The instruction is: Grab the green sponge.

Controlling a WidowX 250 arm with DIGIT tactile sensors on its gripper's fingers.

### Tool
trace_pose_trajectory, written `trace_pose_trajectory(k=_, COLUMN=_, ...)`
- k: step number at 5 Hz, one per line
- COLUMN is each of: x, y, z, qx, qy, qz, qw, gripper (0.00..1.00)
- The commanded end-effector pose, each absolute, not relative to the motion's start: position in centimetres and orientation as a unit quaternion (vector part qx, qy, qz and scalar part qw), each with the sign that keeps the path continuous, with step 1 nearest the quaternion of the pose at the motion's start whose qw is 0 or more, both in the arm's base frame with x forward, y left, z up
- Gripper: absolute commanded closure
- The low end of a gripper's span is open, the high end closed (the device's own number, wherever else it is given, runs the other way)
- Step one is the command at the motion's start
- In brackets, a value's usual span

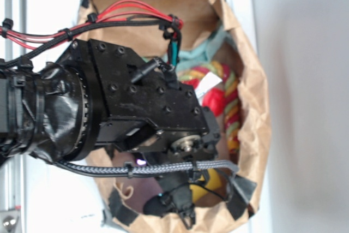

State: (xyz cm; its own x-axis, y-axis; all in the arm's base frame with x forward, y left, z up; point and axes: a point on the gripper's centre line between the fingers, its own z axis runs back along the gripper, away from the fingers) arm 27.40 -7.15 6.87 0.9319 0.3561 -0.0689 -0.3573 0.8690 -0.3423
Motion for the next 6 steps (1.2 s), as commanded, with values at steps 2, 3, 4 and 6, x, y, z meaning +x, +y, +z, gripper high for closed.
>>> trace_pose_trajectory(k=2, x=30.0, y=-8.2, z=9.7, qx=-0.208, qy=-0.038, qz=0.179, qw=0.961, gripper=0.0)
trace_pose_trajectory(k=3, x=31.3, y=-7.9, z=8.6, qx=-0.198, qy=-0.049, qz=0.184, qw=0.962, gripper=0.0)
trace_pose_trajectory(k=4, x=32.5, y=-8.0, z=8.2, qx=-0.206, qy=-0.053, qz=0.19, qw=0.959, gripper=0.0)
trace_pose_trajectory(k=6, x=33.4, y=-8.5, z=5.3, qx=-0.181, qy=-0.04, qz=0.201, qw=0.962, gripper=0.0)
